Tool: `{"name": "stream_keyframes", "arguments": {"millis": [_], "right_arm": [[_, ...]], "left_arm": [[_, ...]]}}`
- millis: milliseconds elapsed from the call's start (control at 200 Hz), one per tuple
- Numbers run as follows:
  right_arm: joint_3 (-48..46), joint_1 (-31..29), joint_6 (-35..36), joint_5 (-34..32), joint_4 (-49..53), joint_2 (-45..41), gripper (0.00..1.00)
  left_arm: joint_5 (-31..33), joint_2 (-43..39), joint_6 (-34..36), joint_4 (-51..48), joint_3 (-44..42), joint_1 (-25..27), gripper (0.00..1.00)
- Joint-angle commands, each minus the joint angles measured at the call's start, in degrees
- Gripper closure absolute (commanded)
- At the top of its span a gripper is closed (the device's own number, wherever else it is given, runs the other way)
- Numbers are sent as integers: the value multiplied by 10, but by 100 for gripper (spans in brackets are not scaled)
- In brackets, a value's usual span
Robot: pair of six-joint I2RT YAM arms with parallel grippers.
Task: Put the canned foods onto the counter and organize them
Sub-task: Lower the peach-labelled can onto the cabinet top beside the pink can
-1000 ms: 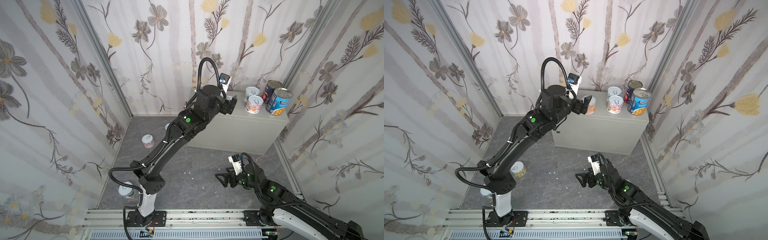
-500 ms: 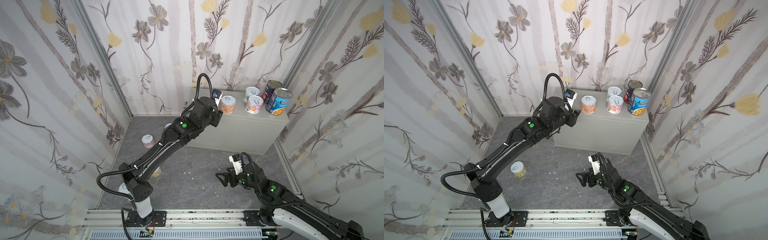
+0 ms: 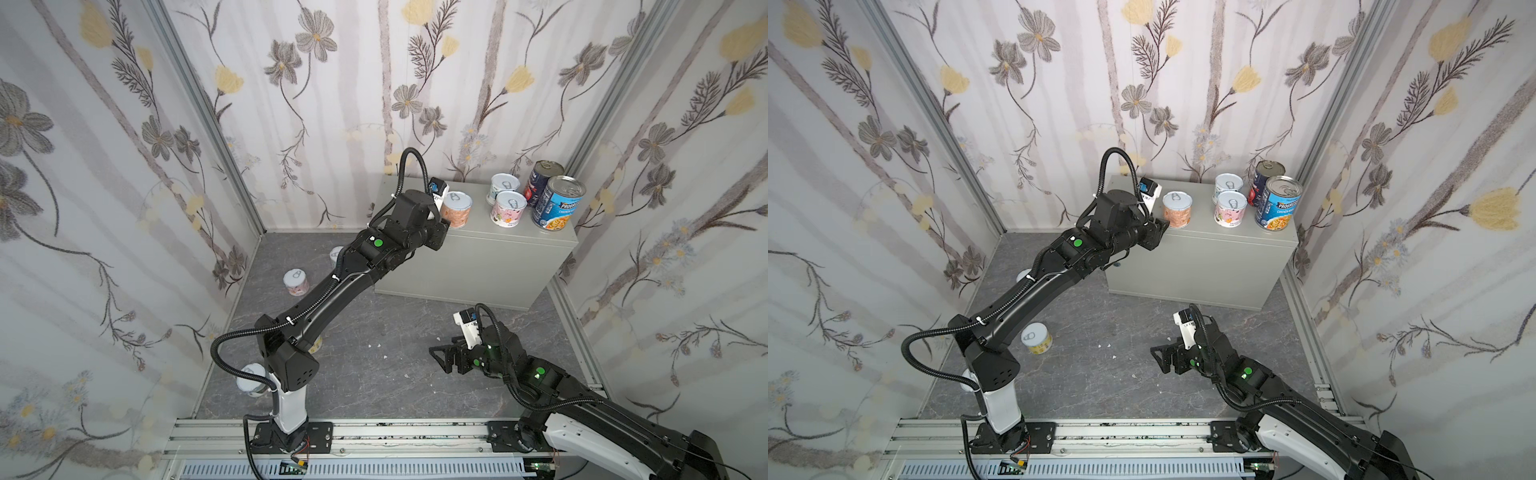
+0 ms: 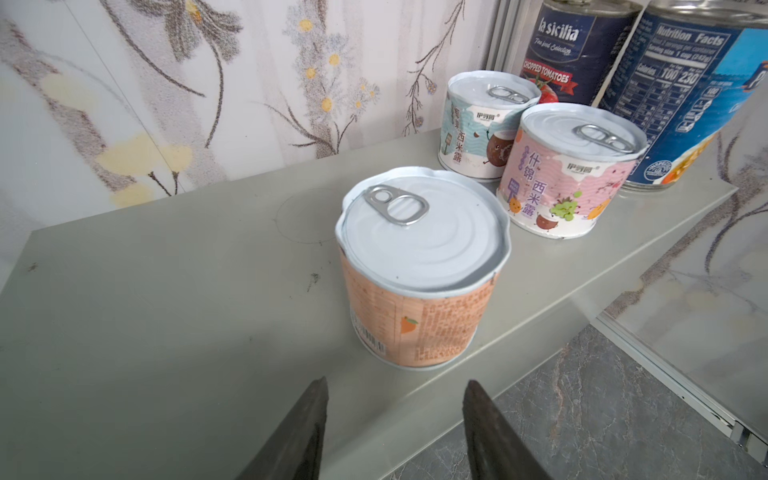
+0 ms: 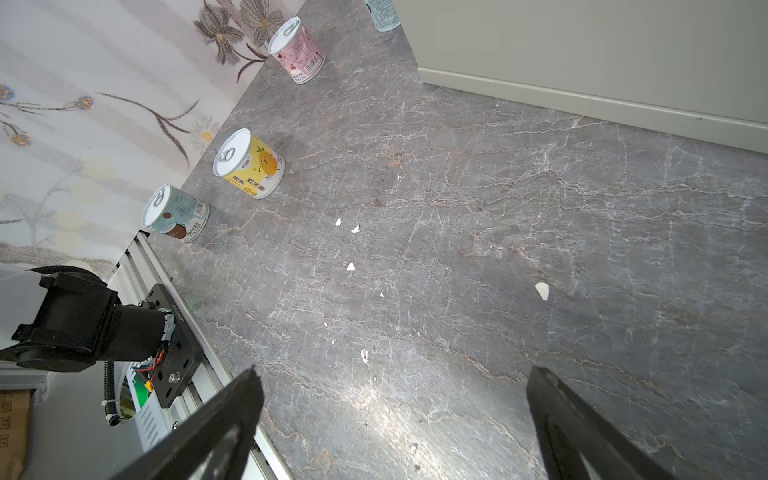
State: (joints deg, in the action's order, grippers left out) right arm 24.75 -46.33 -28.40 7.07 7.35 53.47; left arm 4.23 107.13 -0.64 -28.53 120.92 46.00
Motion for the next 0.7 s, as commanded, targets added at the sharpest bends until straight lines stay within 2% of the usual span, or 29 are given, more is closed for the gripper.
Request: {"name": "stream_keyframes", "arguments": {"millis": [0,694], "right_arm": [[6,-1,9,-4,-28,7,0],[10,-1,34,-2,-43,55,0]], "left_arm": [[-24,15,-12,23,22,-8,47],[-45,111,-14,23,121,-12,50]]}}
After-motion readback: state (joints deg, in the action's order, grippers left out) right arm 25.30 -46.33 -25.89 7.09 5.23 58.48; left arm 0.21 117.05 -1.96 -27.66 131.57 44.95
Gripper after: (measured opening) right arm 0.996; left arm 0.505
